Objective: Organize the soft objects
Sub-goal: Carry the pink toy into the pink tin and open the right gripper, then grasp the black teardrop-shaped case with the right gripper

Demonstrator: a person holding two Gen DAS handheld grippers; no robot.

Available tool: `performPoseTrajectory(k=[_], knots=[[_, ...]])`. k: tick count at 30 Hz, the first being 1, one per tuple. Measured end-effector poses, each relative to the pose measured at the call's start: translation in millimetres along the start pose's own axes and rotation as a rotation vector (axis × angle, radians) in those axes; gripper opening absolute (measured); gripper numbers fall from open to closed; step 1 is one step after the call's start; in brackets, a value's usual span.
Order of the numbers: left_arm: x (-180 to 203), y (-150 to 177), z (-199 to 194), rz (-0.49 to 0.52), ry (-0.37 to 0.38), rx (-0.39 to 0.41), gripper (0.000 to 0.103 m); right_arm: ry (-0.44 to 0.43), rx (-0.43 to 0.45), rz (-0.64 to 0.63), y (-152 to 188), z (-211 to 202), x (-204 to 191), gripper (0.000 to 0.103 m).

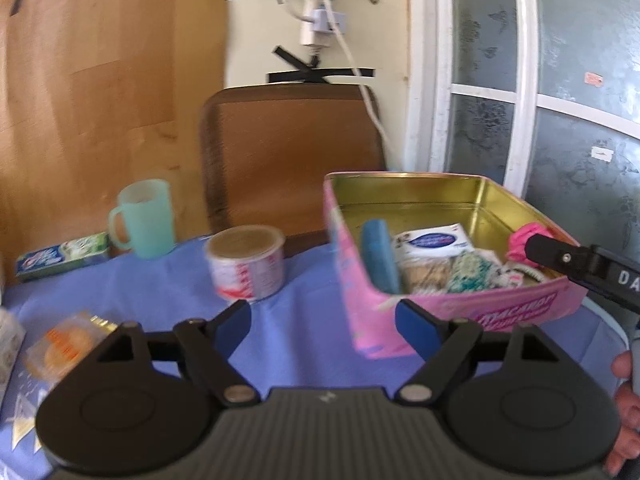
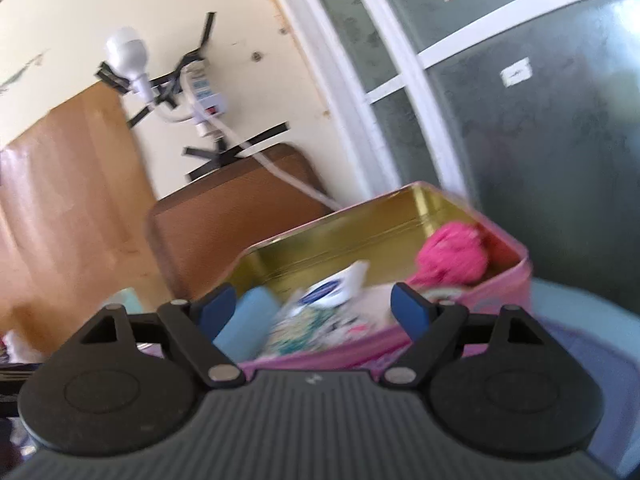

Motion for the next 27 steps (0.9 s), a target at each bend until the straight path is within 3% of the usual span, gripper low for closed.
performPoseTrajectory(k=[13,27], knots=[[-81,38,-55,-0.046,-0.111,0.036,0.088,-0.093,-0.080,-0.078,36,-23,-73,0.087],[-158,80,-84,-0.134,-0.209,0.049,0.089,-0.151,-0.148,-0.188,73,-34,-122,0.087]])
Point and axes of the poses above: each gripper's, at about its wrist camera, not at the fingertips, and z roughly the way its jaws point, x to its right, y to its underside, the point moved 10 cm from there along z, roughly the way its jaws point, and after that the axes turned 11 degrees about y, right-handed, at the moved point
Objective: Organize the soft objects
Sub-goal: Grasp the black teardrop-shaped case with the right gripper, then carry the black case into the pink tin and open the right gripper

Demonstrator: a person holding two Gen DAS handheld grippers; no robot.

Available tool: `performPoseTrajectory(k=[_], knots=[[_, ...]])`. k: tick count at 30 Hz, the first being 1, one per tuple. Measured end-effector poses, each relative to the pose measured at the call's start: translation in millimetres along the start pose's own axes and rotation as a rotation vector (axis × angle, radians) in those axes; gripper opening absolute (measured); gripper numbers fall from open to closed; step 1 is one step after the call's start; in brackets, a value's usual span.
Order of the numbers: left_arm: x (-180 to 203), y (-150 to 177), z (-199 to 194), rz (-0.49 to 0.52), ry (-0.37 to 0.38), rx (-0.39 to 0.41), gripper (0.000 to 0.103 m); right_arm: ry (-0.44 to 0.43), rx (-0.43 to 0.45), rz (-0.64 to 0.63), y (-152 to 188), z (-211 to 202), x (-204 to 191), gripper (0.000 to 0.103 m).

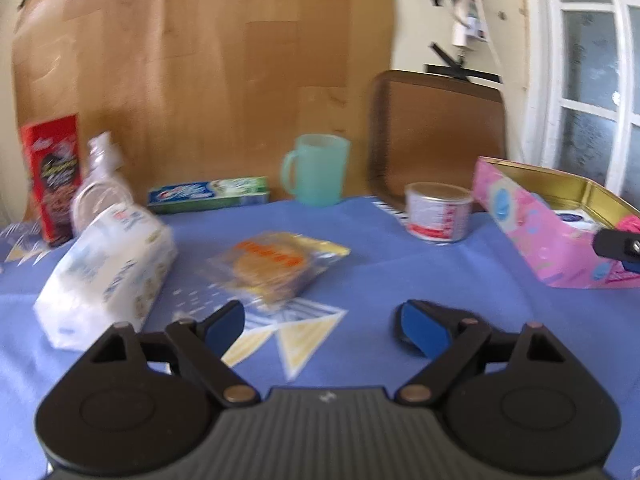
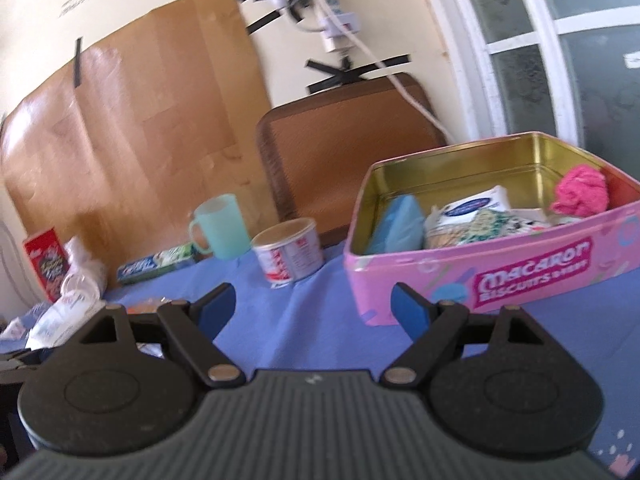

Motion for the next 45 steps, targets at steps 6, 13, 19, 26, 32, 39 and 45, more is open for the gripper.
performPoseTrajectory(k=[6,13,19,26,32,39,45], knots=[[-52,14,-4,-0.179,-0.033,0.012,0.089,-0.105,-0.081,-0.127,23,6,-37,0.089],[-60,16,-8,-0.227,-0.015,0.041,0.088,-0.248,-0.197,-0.343,55,33,-90,0.091],[-50,14,-10,-0.177,-0.002,0.058,0.088,-0.308,-0.296,-0.453,72,56,-109,0.049],[-41,14,-10,-0.164,0.061,0.050,0.084,-0.415,-0.295,-0.439,91,17,-123,0.037],[-15,28,-10,-0.267,0.230,-0.038,0.067,-0.452,-0.306,-0.355,94,5,-119,0.037],[13,30,9,-0.427,0.361,-0.123,0.050,-0.544,-0.427,-0.098,91,9,-105,0.037],[51,7,31,-0.352,0.406,-0.144,0.030,-0.544,-0.379,-0.071,81,0,-93,0.036]])
Point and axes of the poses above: each gripper's, at about its wrist camera, not at the fingertips, and z roughly the way its jaws point, x to its right, y to its underside, the point moved 10 cm from there along z, roughly the way its jaws point, and after that the axes turned 11 degrees about y, right-handed, at the moved point
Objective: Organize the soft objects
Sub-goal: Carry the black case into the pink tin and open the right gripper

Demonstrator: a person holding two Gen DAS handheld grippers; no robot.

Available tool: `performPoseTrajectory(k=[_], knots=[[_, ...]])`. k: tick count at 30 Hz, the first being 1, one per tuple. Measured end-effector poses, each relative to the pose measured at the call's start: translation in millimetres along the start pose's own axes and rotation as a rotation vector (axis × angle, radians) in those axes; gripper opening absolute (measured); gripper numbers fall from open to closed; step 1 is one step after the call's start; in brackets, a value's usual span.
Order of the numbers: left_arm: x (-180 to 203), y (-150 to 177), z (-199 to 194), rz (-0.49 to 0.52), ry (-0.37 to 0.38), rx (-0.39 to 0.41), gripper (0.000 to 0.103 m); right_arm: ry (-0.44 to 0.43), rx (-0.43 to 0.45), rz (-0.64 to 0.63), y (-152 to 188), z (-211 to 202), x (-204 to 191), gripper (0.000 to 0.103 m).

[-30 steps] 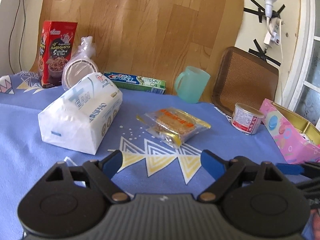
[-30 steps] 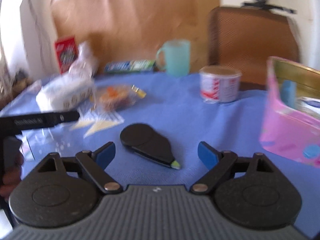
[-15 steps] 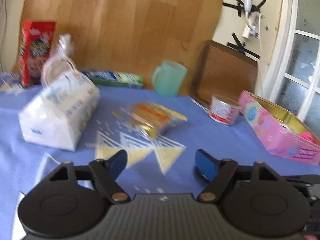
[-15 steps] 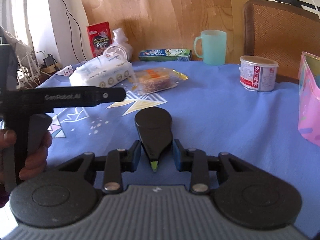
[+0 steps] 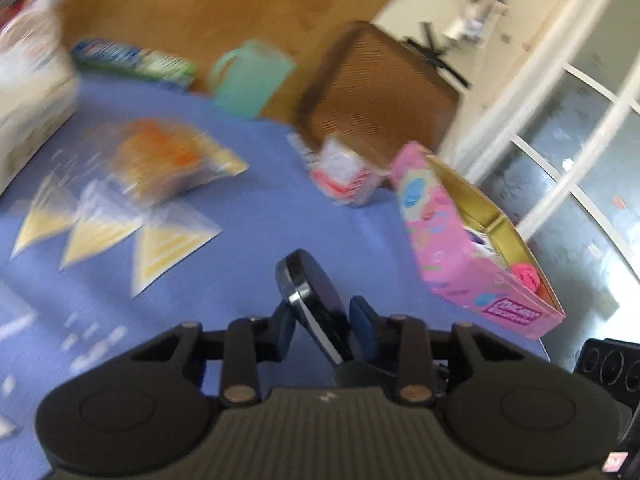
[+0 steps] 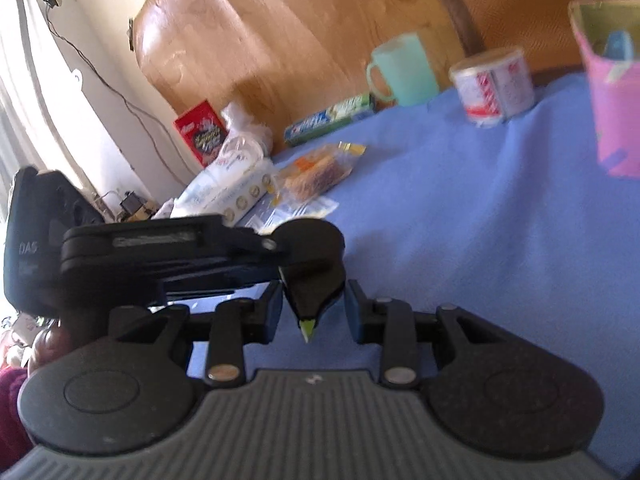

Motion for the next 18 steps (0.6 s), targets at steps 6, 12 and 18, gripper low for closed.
performPoseTrajectory(k=[6,12,18], knots=[[78,-38,49,0.192,0.083,-0.030,0.029,0.100,0.199,0.004,-36,-34,31,0.036],[166,-54,120,0.378,0.156,-0.070,0.030,0.280,0.388,0.030,-77,-73,88,0.036],[184,-55,167,0.479,0.042,-0.064,0.036,0.586,0.499,0.077,-114,-83,176,0.044]])
Point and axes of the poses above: each gripper's, at about its wrist camera, not at the fingertips, and z roughly the way its jaws point, x to its right, y to its underside, the point moved 10 cm from there along z, roughly the way its jaws point, and after that the axes turned 11 degrees about y, right-handed, at the moved point
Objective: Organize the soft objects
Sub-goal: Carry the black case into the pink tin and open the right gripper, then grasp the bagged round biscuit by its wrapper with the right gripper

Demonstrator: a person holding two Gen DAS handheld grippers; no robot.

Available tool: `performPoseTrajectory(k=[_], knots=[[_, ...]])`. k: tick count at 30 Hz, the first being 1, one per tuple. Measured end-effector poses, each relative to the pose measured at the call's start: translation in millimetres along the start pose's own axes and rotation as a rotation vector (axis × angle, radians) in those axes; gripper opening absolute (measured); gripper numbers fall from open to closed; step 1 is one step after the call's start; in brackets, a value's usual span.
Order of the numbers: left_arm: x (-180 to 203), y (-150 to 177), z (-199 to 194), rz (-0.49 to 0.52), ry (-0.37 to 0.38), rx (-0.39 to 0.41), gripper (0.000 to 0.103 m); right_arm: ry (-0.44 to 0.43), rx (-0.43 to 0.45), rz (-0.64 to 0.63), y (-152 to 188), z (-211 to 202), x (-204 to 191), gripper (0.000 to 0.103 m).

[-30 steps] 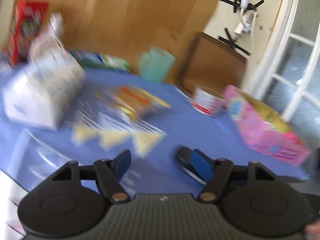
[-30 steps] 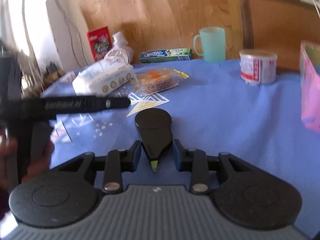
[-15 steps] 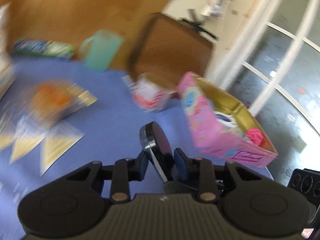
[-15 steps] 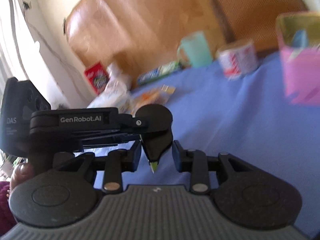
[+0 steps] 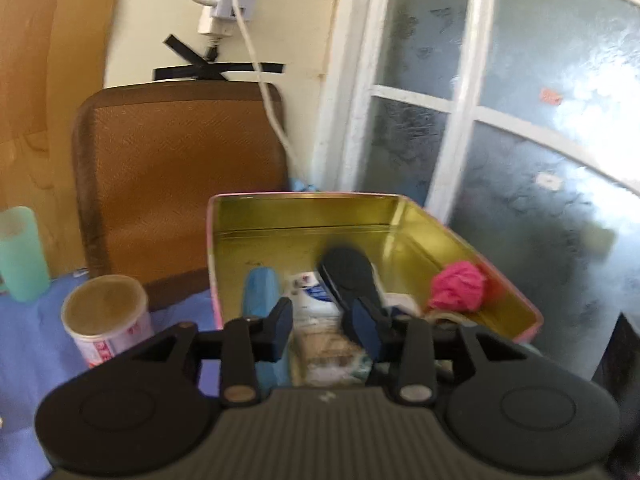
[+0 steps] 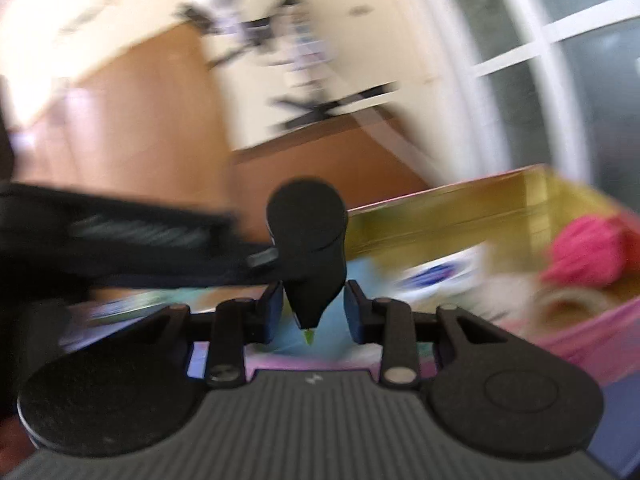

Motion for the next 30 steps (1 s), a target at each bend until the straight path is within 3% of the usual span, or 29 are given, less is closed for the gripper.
performPoseTrajectory(k=[1,3,8,14,20,24,30], knots=[[-4,3,-2,-0.013,-0.010,0.001,0.037,0.067,-0.009,-0.013,1,12,12,0.047],[-12,11,-8,-0.023,-0.013,0.003,0.039,0.111,-0.033,0.012,3,23,33,0.046],[-51,40,-44,-0.068,-0.090,-0.007,0.040,0.117,0.026,0.037,2,8,43,0.048],[-111,89,-117,-0.171,-0.188,0.031,0.042,0.053,0.015,0.043,4,-6,18,0.048],[-190,141,-204,-0.298,-0.372,0.069,0.043,-0.057,0.029,-0.038,11,-27,-41,0.048],[-240,169,-252,-0.363,-0.535,0.069,0.043,-0.192,-0.043,-0.127,34,-28,-101,0.048],[-253,176,-267,-0.399,-0.537,0.132,0.046,-0.390,-0.270,-0.239,88,-11,-198,0.051]])
Point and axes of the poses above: each gripper's, at about its wrist camera, not at the fingertips, and z roughly the way its jaws point, x to its right, y to its underside, the point moved 10 cm from there along z, roughly the way its jaws point, and after that the axes turned 11 degrees about y, right-handed, at the moved point
